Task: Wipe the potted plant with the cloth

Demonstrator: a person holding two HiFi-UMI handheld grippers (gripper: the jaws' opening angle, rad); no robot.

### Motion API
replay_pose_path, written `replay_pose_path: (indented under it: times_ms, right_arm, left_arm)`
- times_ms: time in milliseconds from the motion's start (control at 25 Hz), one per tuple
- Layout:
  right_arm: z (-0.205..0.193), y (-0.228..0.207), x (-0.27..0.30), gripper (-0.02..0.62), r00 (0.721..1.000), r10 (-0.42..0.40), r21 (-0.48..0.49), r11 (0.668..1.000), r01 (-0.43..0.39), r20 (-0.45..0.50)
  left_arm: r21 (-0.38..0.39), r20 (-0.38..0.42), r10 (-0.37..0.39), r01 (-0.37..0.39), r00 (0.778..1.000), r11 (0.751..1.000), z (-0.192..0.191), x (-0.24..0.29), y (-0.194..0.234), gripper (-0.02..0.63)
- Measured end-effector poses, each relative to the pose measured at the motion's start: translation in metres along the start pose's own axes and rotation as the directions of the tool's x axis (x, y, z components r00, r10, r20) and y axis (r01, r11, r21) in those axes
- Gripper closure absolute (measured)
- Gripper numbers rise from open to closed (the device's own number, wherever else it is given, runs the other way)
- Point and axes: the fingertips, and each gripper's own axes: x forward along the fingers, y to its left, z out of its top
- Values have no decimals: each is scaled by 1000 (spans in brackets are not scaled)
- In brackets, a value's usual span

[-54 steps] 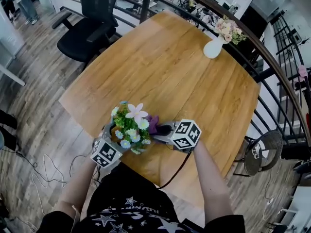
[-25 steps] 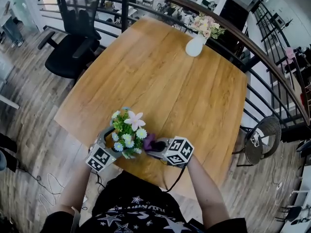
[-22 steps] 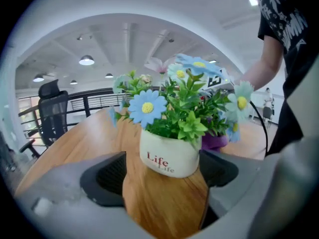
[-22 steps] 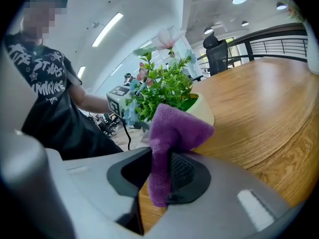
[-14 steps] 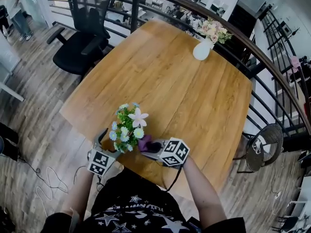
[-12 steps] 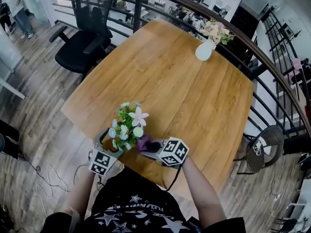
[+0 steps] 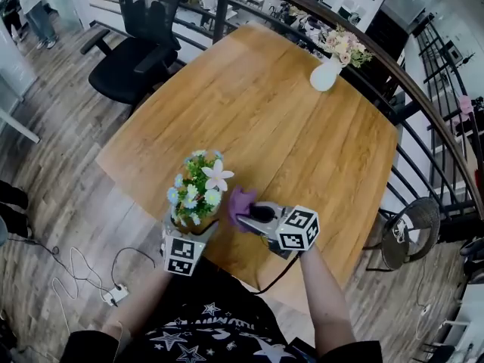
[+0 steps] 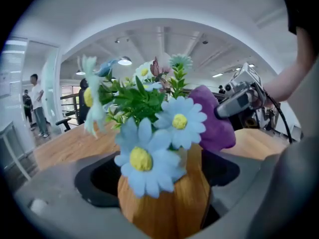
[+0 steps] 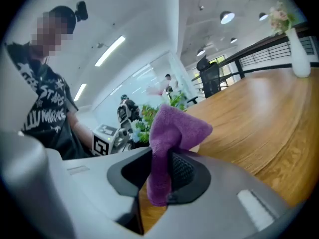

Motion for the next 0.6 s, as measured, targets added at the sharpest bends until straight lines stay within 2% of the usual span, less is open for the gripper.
replay_pose_path:
  times_ms: [80, 160, 240, 360, 400, 600]
  right_arm:
    - [15, -19, -14, 508, 998, -58, -3, 998, 58, 24]
    - [19, -35, -18, 508, 995, -98, -51, 994, 96, -32]
    - [21, -46, -15, 508, 988, -110, -108, 989, 98, -113]
    - [24, -55, -3, 508, 972, -90, -172, 984, 53, -216]
    - [25, -56, 3, 509, 967, -78, -185, 982, 33, -241]
    - [32, -69, 31, 509, 943, -53, -228, 973, -25, -329]
  left_arm:
    - [-30, 20, 65, -64, 998, 997, 11, 6, 5, 98]
    - [-26, 30, 100, -99, 995, 995, 19, 12, 8, 98]
    - [-15, 12, 101, -100, 995, 995, 17, 19, 9, 100]
    - [28, -9, 52, -52, 999, 998, 21, 23, 12, 114]
    - [39, -9, 31, -31, 999, 999, 22, 22, 13, 157]
    - [89, -8, -57, 57, 998, 994, 22, 21, 17, 163]
